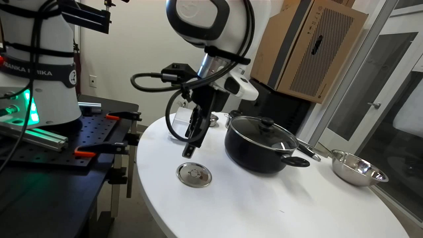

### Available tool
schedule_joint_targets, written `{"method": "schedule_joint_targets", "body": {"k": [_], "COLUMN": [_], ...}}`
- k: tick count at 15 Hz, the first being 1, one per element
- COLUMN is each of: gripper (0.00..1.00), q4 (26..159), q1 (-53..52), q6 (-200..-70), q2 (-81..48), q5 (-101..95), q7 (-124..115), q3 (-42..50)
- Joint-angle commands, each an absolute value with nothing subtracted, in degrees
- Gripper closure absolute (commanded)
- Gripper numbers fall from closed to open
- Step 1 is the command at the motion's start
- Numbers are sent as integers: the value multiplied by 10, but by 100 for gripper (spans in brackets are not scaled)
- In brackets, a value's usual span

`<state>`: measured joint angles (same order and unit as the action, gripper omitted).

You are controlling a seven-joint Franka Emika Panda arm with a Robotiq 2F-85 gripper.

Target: Put the silver lid on the small pot, take the glass lid off the large pot, then put the silver lid from the smallest pot on the table

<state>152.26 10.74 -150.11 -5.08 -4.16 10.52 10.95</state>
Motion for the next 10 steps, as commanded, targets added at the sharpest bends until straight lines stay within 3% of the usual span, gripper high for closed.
{"method": "schedule_joint_targets", "body": {"k": [1, 7, 10], "gripper": [0, 0, 5], "q4": [1511, 1484, 1463], "q1": [108, 111, 108], "q6": [-1543, -1585, -1596], "q2": [-103, -167, -193], "q5": [-15, -15, -16], "q7": [125, 112, 103], "q3": [94, 77, 69]}}
